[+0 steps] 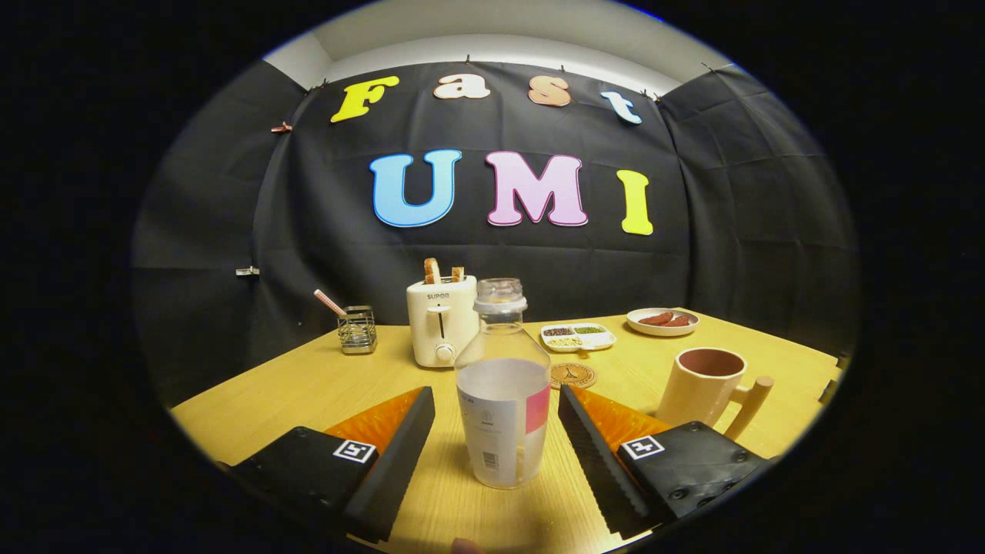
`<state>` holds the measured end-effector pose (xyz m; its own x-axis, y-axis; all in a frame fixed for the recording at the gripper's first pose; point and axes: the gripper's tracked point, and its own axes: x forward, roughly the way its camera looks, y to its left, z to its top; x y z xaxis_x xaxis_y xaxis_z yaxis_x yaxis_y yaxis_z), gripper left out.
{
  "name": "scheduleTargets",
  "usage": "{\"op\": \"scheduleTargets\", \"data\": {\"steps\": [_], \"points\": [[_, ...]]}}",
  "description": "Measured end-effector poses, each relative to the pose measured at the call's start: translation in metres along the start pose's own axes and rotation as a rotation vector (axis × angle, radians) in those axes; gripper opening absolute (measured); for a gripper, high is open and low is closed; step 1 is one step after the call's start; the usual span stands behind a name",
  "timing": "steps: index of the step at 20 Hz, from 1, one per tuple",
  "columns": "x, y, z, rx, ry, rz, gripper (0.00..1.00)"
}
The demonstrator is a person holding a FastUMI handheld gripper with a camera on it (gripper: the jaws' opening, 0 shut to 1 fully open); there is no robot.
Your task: Take the bottle from table, then pour the juice into the cup, finally place the bottle on the coaster
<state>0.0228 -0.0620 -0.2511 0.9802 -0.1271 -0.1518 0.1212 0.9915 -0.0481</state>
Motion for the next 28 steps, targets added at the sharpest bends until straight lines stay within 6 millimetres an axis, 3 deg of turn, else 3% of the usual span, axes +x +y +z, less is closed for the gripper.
{"op": "scheduleTargets", "data": {"steps": [5, 7, 15, 21, 28], "points": [[0.017, -0.004, -0.012, 0.015, -0.015, 0.007, 0.99], [0.019, -0.007, -0.007, -0.016, -0.007, -0.005, 0.77], [0.009, -0.010, 0.073, 0.107, -0.041, -0.048, 0.76], [-0.002, -0.038, 0.087, 0.217, 0.034, -0.078, 0.76], [0.014, -0.063, 0.081, 0.550, 0.093, -0.085, 0.75]]}}
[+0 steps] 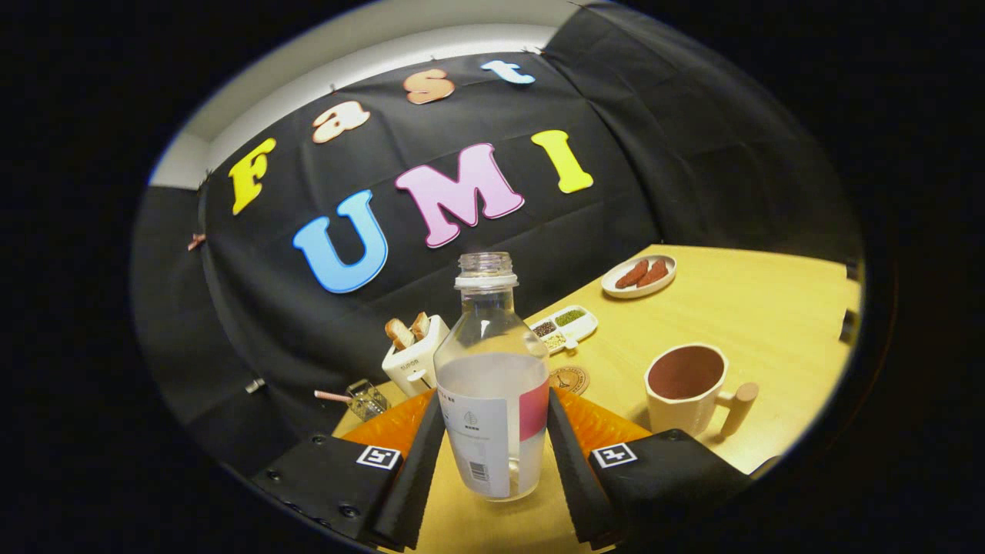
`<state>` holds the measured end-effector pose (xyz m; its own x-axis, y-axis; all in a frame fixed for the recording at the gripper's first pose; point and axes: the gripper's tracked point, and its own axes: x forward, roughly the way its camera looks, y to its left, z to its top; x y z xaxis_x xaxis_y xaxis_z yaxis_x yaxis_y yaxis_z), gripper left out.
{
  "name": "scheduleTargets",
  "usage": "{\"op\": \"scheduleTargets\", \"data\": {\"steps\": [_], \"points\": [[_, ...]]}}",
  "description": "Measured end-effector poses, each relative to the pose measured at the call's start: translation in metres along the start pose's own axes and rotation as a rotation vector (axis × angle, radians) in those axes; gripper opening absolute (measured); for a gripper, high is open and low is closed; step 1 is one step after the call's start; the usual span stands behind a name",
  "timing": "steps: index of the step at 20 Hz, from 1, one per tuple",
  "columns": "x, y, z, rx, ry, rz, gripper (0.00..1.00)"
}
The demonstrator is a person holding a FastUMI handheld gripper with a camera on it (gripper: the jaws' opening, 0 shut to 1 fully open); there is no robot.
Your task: Take the bottle from table, then pour the juice into the cup, finally place the bottle on the coaster
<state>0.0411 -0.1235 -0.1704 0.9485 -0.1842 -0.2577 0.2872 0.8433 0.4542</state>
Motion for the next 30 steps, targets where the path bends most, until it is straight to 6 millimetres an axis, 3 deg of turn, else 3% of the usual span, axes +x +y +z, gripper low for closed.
{"op": "scheduleTargets", "data": {"steps": [6, 13, 20, 30], "points": [[0.018, -0.021, -0.001, 0.478, 0.021, -0.001, 0.75], [0.024, -0.047, -0.010, 0.720, 0.007, -0.050, 0.75], [0.021, -0.041, -0.032, 0.887, 0.025, -0.053, 0.75], [0.031, -0.034, -0.033, 1.101, -0.035, -0.060, 0.75]]}}
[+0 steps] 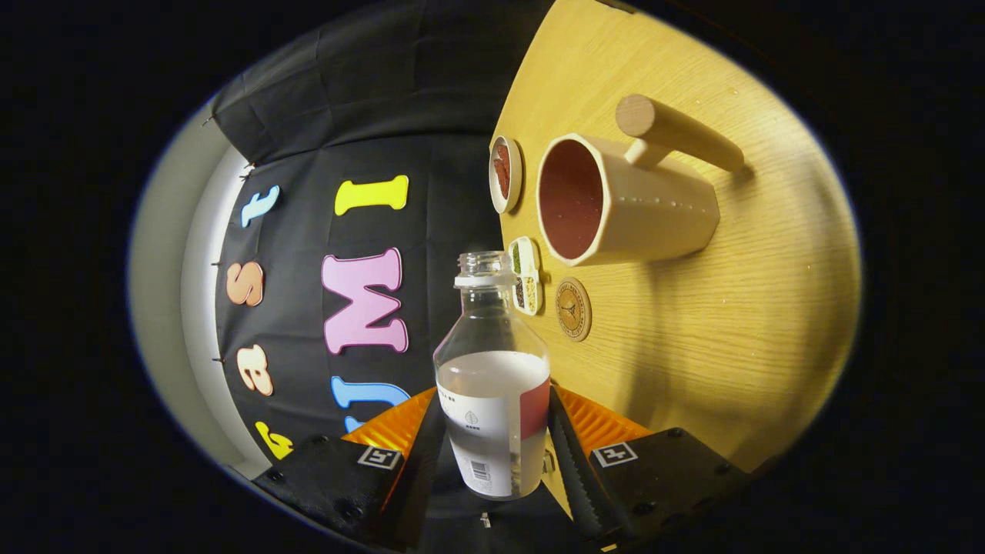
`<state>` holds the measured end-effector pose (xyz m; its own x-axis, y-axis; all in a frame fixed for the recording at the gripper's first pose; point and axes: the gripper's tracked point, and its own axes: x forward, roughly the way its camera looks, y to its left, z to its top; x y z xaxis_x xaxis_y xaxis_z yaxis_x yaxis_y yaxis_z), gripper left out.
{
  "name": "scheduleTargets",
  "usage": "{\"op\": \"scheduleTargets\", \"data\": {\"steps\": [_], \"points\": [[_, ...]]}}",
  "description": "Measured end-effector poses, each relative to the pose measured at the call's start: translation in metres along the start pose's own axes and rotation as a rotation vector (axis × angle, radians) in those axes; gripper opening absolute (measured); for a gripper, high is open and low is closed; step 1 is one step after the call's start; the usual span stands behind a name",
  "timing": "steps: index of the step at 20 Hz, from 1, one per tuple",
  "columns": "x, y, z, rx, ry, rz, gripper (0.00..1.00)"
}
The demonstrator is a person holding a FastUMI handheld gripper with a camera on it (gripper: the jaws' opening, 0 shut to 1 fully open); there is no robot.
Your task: Take the bottle from table, then pour the juice into the cup, finally place the bottle on the coaster
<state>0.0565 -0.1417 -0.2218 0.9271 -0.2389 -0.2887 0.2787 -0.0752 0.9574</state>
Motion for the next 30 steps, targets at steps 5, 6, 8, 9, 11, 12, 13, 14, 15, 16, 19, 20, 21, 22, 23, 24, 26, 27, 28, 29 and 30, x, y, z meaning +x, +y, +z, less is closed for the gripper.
{"op": "scheduleTargets", "data": {"steps": [5, 6, 8, 9, 11, 12, 13, 14, 15, 16, 19, 20, 21, 22, 23, 24, 26, 27, 28, 29, 30], "points": [[0.002, 0.006, 0.003, 0.077, -0.031, 0.021, 0.75], [0.003, 0.008, 0.004, 0.094, -0.041, 0.025, 0.74], [0.002, 0.011, 0.008, 0.136, -0.062, 0.033, 0.75], [0.002, 0.011, 0.011, 0.155, -0.070, 0.035, 0.75], [0.003, 0.009, 0.010, 0.170, -0.079, 0.032, 0.75], [0.002, 0.010, 0.011, 0.176, -0.082, 0.032, 0.75], [0.002, 0.010, 0.013, 0.183, -0.084, 0.032, 0.75], [0.000, 0.012, 0.013, 0.191, -0.086, 0.034, 0.74], [0.000, 0.011, 0.013, 0.198, -0.089, 0.033, 0.75], [-0.001, 0.012, 0.015, 0.206, -0.094, 0.029, 0.75], [-0.001, 0.012, 0.018, 0.261, -0.109, 0.023, 0.75], [-0.001, 0.012, 0.018, 0.275, -0.115, 0.021, 0.75], [-0.001, 0.012, 0.019, 0.288, -0.123, 0.021, 0.75], [-0.001, 0.013, 0.020, 0.305, -0.137, 0.024, 0.75], [-0.001, 0.015, 0.023, 0.328, -0.153, 0.029, 0.75], [-0.001, 0.016, 0.024, 0.352, -0.169, 0.035, 0.75], [0.001, 0.020, 0.026, 0.395, -0.197, 0.044, 0.75], [0.004, 0.024, 0.027, 0.414, -0.207, 0.047, 0.75], [0.007, 0.029, 0.028, 0.433, -0.215, 0.051, 0.75], [0.010, 0.031, 0.030, 0.452, -0.222, 0.054, 0.75], [0.009, 0.032, 0.030, 0.469, -0.231, 0.058, 0.75]]}}
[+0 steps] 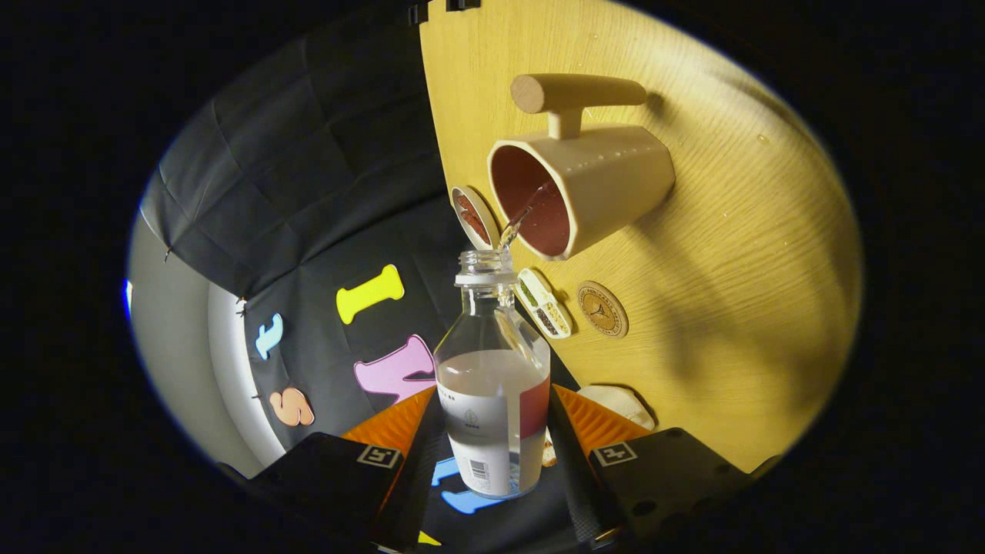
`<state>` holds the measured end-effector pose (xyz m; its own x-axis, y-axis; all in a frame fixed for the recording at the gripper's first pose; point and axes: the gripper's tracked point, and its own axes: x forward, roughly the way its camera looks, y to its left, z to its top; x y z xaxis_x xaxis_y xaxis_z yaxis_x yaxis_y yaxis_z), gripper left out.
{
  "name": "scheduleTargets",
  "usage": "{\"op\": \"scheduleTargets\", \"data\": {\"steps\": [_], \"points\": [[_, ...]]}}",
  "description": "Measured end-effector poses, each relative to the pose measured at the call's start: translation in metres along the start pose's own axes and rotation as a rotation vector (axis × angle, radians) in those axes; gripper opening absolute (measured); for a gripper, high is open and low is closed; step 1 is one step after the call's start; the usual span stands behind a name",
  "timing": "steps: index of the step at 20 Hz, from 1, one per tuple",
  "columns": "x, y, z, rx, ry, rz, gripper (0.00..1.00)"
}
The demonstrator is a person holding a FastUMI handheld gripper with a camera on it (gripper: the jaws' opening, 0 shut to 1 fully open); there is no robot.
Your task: Take the bottle from table, then pour the juice into the cup, finally place the bottle on the coaster
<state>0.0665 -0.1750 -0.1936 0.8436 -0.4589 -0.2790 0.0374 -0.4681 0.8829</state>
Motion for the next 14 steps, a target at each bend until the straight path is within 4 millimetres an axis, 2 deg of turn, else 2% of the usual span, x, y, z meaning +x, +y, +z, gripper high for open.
{"op": "scheduleTargets", "data": {"steps": [14], "points": [[0.007, 0.015, 0.013, 0.208, -0.075, 0.013, 0.76]]}}
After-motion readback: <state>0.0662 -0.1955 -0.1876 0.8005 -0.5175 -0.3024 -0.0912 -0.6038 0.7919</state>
